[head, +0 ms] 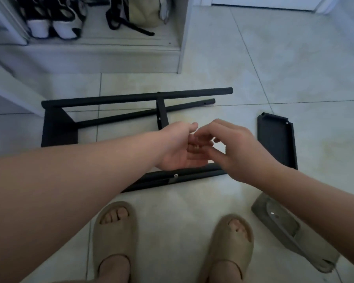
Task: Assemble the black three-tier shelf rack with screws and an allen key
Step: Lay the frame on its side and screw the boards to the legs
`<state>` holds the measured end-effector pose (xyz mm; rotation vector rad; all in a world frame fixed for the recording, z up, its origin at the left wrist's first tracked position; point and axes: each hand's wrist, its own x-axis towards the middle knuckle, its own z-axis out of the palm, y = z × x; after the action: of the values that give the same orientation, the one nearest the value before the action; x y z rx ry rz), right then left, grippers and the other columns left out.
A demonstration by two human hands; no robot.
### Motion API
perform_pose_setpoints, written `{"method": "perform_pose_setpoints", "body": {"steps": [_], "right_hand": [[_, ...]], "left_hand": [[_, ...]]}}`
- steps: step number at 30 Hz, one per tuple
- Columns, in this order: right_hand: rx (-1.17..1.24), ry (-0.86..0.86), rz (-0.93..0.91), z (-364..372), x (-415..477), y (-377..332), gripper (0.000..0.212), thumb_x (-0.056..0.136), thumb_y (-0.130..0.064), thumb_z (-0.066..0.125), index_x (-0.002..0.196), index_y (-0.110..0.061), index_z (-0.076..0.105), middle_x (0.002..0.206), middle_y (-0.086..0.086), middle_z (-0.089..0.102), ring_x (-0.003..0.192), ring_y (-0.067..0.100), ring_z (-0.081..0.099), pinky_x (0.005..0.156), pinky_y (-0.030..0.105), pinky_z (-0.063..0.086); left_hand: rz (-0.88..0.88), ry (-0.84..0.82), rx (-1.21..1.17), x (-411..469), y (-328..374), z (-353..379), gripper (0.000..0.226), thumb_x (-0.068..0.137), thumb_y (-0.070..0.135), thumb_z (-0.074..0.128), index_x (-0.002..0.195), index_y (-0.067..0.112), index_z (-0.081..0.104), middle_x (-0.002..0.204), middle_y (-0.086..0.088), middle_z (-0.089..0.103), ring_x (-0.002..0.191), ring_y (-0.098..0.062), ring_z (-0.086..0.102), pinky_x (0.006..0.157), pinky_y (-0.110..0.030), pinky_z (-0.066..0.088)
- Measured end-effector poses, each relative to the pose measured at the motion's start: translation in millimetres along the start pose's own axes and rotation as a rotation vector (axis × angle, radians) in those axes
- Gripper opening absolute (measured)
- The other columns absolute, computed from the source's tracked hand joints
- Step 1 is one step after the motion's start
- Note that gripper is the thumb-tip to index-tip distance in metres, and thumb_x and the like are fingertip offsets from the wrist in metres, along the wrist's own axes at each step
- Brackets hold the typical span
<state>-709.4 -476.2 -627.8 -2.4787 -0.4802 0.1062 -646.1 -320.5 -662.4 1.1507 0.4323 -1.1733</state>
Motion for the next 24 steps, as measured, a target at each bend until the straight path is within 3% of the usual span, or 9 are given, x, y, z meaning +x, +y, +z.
{"method": "perform_pose_setpoints", "body": {"steps": [3,5,8,10,12,14,19,24], "right_hand": [[0.036,0.019,0.016,29,21,12,0.026,0.091,0.001,0.067,0.113,-0.012,0.069,0.102,-0.002,0.067,0.093,0.008,0.058,0.084,0.023,0.048],[0.033,-0.011,0.076,47,29,27,0.023,0.092,-0.004,0.068,0.112,-0.016,0.068,0.102,-0.008,0.067,0.095,0.005,0.059,0.085,0.022,0.048],[-0.007,-0.206,0.224,72,32,50,0.019,0.094,-0.025,0.067,0.113,-0.025,0.066,0.103,-0.018,0.062,0.098,-0.002,0.057,0.088,0.024,0.049],[-0.042,-0.382,0.271,89,27,60,0.027,0.091,-0.042,0.066,0.113,-0.027,0.065,0.102,-0.02,0.06,0.097,0.0,0.057,0.089,0.028,0.049],[-0.086,-0.488,0.257,102,21,65,0.04,0.086,-0.056,0.062,0.114,-0.028,0.065,0.103,-0.016,0.062,0.093,0.007,0.058,0.087,0.033,0.05],[-0.094,-0.486,0.252,111,17,65,0.05,0.08,-0.065,0.057,0.113,-0.028,0.065,0.101,-0.012,0.064,0.086,0.009,0.058,0.082,0.034,0.049],[-0.062,-0.384,0.273,123,24,69,0.046,0.076,-0.066,0.06,0.094,-0.025,0.067,0.077,-0.013,0.059,0.073,0.006,0.054,0.068,0.035,0.048],[-0.088,-0.416,0.269,126,10,64,0.051,0.073,-0.072,0.056,0.089,-0.025,0.065,0.073,-0.015,0.056,0.068,0.004,0.054,0.061,0.033,0.044]], "left_hand": [[-0.042,0.097,0.01,18,-4,-34,0.042,0.105,0.03,0.039,0.076,0.01,0.064,0.064,-0.005,0.062,0.049,-0.015,0.058,0.049,-0.021,0.047],[-0.037,0.206,0.079,33,-9,-56,0.039,0.104,0.032,0.042,0.074,0.013,0.057,0.059,-0.001,0.055,0.044,-0.01,0.047,0.041,-0.017,0.037],[0.091,0.388,0.23,56,-21,-84,0.031,0.102,0.034,0.049,0.077,0.015,0.056,0.056,0.003,0.041,0.042,-0.01,0.032,0.042,-0.02,0.027],[0.149,0.452,0.354,68,-30,-101,0.028,0.099,0.038,0.054,0.089,0.013,0.062,0.055,0.003,0.036,0.047,-0.014,0.03,0.047,-0.023,0.024],[0.142,0.398,0.433,76,-41,-111,0.036,0.098,0.044,0.055,0.099,0.009,0.065,0.056,0.003,0.035,0.05,-0.016,0.028,0.048,-0.025,0.025],[0.141,0.325,0.481,80,-51,-117,0.045,0.098,0.047,0.054,0.098,0.005,0.069,0.056,0.003,0.036,0.05,-0.016,0.03,0.049,-0.025,0.027],[0.218,0.26,0.576,81,-62,-117,0.049,0.101,0.046,0.046,0.089,0.007,0.073,0.054,0.001,0.037,0.047,-0.017,0.032,0.05,-0.027,0.029],[0.185,0.184,0.632,75,-69,-114,0.053,0.104,0.043,0.043,0.09,0.002,0.074,0.051,0.003,0.039,0.049,-0.018,0.032,0.052,-0.028,0.028]]}}
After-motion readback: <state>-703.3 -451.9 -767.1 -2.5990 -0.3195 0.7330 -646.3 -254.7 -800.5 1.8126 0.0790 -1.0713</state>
